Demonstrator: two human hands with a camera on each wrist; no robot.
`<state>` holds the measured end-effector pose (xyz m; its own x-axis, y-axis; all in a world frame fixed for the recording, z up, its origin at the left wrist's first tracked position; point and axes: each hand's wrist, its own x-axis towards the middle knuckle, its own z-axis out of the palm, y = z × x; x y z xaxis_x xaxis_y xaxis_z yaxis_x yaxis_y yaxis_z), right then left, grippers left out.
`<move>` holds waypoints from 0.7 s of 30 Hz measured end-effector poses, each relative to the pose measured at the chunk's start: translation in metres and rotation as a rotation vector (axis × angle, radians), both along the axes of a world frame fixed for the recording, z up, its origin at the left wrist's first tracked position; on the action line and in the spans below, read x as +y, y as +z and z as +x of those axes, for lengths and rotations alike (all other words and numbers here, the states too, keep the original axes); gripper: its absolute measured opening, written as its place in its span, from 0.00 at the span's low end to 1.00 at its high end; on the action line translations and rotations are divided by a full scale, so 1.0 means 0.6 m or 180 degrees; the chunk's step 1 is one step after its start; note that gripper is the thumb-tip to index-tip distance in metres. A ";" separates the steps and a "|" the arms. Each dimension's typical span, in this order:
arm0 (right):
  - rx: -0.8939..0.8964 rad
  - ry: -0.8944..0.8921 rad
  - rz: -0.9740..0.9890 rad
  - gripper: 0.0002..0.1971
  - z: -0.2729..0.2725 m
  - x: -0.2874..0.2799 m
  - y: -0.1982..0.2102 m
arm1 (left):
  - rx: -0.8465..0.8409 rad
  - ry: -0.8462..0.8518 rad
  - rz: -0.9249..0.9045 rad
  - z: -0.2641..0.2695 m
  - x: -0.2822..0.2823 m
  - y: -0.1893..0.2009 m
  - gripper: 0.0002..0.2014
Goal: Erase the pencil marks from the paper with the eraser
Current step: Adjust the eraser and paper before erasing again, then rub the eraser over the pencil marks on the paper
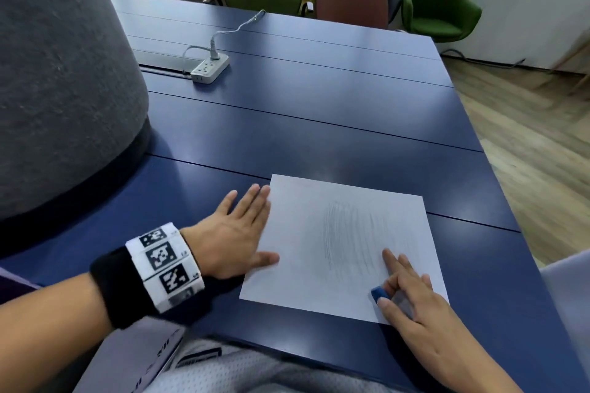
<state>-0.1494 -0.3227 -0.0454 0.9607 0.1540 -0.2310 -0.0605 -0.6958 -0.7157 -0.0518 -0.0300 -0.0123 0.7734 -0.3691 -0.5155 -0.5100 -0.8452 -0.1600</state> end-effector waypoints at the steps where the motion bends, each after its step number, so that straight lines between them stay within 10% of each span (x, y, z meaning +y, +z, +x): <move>1: 0.0001 0.0003 -0.0028 0.26 0.001 -0.001 0.000 | 0.0108 0.0024 -0.0138 0.011 -0.006 0.011 0.46; 6: -0.0103 0.0081 -0.0192 0.27 0.000 -0.003 0.000 | 0.0391 0.0145 -0.0969 0.072 -0.056 0.046 0.43; 16: 0.0029 0.0391 -0.0666 0.04 0.013 -0.006 0.064 | 0.0145 0.0127 -0.0562 0.114 -0.101 0.032 0.57; 21: -0.0692 0.0541 -0.1023 0.09 0.103 0.015 0.139 | 0.0181 0.0194 -0.0550 0.110 -0.100 0.030 0.63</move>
